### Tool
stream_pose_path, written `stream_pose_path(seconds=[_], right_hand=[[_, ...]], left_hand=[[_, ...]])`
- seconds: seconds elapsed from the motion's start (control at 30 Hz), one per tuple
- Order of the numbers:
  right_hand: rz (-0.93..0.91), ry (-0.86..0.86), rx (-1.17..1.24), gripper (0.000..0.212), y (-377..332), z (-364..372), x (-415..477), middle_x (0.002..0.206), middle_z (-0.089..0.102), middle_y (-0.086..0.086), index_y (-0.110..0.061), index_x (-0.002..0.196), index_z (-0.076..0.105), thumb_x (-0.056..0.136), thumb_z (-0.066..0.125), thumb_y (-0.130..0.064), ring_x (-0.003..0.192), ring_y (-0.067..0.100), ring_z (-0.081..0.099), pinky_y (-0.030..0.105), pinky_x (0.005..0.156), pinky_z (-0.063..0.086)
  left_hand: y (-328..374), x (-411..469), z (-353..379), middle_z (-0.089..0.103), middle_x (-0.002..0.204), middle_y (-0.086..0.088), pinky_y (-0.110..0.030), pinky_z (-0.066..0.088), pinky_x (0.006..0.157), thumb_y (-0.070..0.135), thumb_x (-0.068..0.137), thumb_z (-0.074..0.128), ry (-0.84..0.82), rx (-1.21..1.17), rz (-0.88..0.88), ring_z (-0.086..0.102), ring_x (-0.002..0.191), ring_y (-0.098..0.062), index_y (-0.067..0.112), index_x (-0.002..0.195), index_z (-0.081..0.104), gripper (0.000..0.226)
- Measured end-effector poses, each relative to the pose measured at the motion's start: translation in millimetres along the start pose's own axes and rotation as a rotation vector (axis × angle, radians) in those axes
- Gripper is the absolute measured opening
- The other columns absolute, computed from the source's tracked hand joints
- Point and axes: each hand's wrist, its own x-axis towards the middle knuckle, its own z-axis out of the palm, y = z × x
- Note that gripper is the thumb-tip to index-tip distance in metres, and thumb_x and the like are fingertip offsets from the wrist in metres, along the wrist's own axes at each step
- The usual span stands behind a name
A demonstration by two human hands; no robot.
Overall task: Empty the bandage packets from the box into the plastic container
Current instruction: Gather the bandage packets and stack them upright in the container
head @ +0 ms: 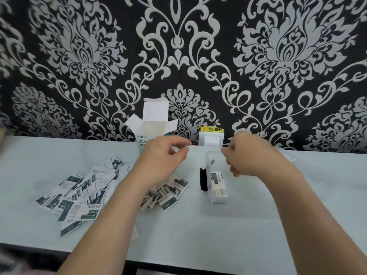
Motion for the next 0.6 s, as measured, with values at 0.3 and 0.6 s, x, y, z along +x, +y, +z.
stream_pose_path(seconds=[0.3, 0.6], right_hand=[[-0.502, 0.017, 0.274, 0.017, -99, 58, -23, 0.099, 0.069, 0.000, -0.020, 0.102, 0.066, 0.092, 0.054, -0.026, 0.094, 0.021, 0.063, 0.035, 0.081, 0.052], [-0.556, -0.061, -0.061, 0.039, -120, 127, -6, 0.116, 0.060, 0.007, -0.021, 0.126, 0.052, 0.088, 0.052, -0.016, 0.109, 0.032, 0.055, 0.042, 0.088, 0.049]], left_hand=[[-76, -34, -89, 0.053, 0.134, 0.008, -0.029, 0.040, 0.093, 0.036, 0.083, 0.067, -0.104, 0.500, -0.380, 0.049, 0.116, -0.015, 0.038, 0.127, 0.055, 0.046], [-96, -45, -69, 0.044, 0.141, 0.009, -0.045, 0.036, 0.107, 0.024, 0.084, 0.060, -0.327, 0.562, -0.181, 0.037, 0.134, -0.021, 0.040, 0.135, 0.042, 0.056]])
